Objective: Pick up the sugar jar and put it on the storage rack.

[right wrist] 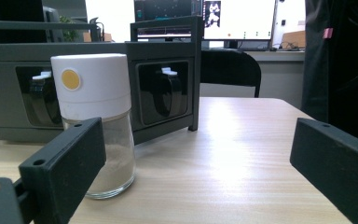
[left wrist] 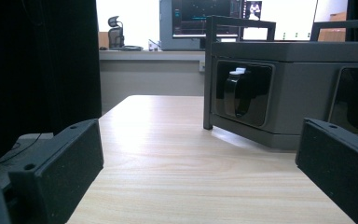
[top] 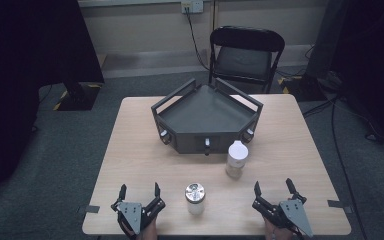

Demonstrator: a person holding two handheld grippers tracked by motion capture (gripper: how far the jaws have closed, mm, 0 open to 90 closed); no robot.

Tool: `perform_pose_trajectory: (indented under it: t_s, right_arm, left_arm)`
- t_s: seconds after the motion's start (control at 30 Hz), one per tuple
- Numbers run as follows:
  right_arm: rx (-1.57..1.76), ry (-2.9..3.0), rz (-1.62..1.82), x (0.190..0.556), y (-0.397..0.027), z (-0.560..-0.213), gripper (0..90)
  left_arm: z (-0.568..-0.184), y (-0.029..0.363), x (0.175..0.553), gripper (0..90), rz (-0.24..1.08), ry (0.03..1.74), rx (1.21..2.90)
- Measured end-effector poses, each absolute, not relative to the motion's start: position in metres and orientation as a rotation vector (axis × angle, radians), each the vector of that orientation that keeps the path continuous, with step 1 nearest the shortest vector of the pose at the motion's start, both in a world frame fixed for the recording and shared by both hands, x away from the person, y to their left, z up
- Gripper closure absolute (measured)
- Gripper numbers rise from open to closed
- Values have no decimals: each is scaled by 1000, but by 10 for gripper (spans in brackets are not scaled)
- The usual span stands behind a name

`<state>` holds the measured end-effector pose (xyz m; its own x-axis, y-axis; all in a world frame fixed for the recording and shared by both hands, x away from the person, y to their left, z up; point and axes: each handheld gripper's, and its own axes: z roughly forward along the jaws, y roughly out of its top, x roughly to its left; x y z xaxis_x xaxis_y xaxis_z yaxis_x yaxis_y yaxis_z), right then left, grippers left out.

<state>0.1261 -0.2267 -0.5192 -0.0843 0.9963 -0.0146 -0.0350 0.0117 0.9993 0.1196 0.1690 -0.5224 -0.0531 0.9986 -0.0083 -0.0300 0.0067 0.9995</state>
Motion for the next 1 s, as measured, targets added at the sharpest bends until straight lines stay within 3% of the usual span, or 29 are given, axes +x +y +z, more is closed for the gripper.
perform_pose_trajectory:
  t_s: [1.0]
  right_arm:
    - [1129,1255,1282,126,-228,-519,10]
  left_arm:
    - [-524,174,117,0,1236,1205,1151]
